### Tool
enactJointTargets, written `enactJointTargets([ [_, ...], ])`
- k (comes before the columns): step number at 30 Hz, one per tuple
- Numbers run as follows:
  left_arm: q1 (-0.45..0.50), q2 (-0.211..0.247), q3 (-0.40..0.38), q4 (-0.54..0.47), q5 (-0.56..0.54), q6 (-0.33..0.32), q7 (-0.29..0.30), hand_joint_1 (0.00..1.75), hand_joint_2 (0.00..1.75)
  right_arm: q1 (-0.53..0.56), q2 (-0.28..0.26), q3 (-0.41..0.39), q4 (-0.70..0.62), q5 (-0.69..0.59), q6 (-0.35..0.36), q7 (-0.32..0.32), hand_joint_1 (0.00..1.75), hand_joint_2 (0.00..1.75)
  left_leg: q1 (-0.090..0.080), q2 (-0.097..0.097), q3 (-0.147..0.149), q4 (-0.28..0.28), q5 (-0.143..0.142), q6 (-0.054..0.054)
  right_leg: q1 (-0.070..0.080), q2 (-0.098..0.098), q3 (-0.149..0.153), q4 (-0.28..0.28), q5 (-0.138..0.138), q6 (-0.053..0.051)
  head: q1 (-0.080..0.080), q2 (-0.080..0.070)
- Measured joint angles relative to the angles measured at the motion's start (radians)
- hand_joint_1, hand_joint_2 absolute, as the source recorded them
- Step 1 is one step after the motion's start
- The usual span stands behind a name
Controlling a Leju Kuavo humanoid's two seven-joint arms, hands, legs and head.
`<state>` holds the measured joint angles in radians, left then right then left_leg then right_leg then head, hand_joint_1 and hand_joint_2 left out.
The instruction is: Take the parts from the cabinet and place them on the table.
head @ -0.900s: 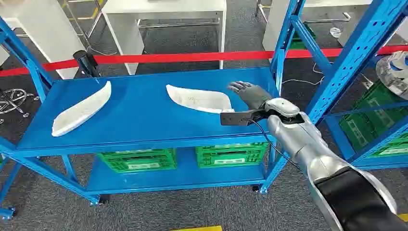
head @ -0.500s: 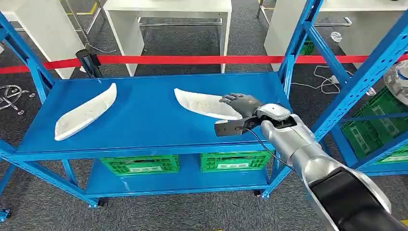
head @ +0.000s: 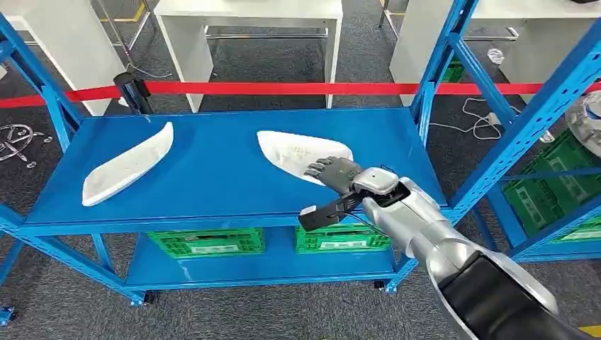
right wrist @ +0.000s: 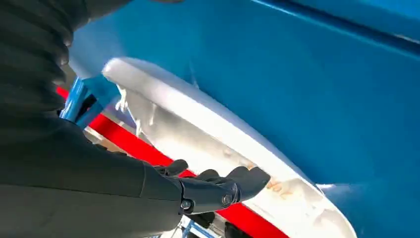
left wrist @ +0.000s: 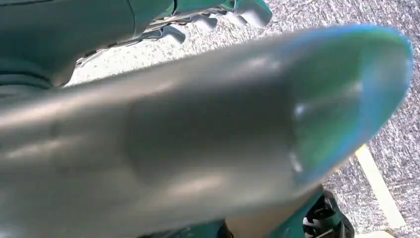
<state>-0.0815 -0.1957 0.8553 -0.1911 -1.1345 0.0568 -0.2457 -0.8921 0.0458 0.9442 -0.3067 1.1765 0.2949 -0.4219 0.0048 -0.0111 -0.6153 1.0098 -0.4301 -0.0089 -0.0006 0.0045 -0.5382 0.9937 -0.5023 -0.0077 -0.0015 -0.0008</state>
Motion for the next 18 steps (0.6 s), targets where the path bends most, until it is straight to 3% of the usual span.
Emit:
enactJointTargets([
  [10,0.001,-0.003,0.002,0.002,0.001,0.0,-0.002,0.0,0.0,0.003,0.0,0.011,0.007,0.0,-0.001,0.001,0.0,1.75,0.002,0.002,0.002,-0.001,0.0,0.0,0.002,0.001,0.0,0.002,-0.001,-0.001,0.0,0.0],
  [14,0.002,-0.003,0.002,0.003,-0.006,0.0,0.002,0.0,0.0,0.009,-0.008,0.011,0.014,-0.019,-0.019,0.032,0.02,1.75,0.002,0.002,0.002,-0.001,0.0,0.0,0.002,0.001,0.0,0.001,-0.001,-0.001,0.0,0.0],
  [15,0.003,-0.004,0.002,0.003,-0.007,0.0,0.003,0.0,0.0,0.011,-0.011,0.011,0.014,-0.024,-0.028,0.045,0.63,1.75,0.002,0.002,0.002,-0.001,0.0,0.0,0.002,0.001,0.0,0.001,-0.001,-0.001,0.0,0.0],
  [16,0.004,-0.004,0.002,0.003,-0.008,0.0,0.006,0.0,0.0,0.014,-0.016,0.011,0.015,-0.029,-0.035,0.058,1.71,1.75,0.002,0.002,0.002,-0.001,0.0,0.0,0.002,0.001,0.0,0.001,-0.001,-0.001,0.0,0.0],
  [18,0.007,-0.003,0.002,0.003,-0.011,0.0,0.008,0.0,0.0,0.016,-0.03,0.011,0.016,-0.044,-0.044,0.074,1.75,1.75,0.002,0.002,0.003,-0.001,0.0,0.0,0.002,0.001,0.0,0.001,-0.001,-0.001,0.0,0.0],
])
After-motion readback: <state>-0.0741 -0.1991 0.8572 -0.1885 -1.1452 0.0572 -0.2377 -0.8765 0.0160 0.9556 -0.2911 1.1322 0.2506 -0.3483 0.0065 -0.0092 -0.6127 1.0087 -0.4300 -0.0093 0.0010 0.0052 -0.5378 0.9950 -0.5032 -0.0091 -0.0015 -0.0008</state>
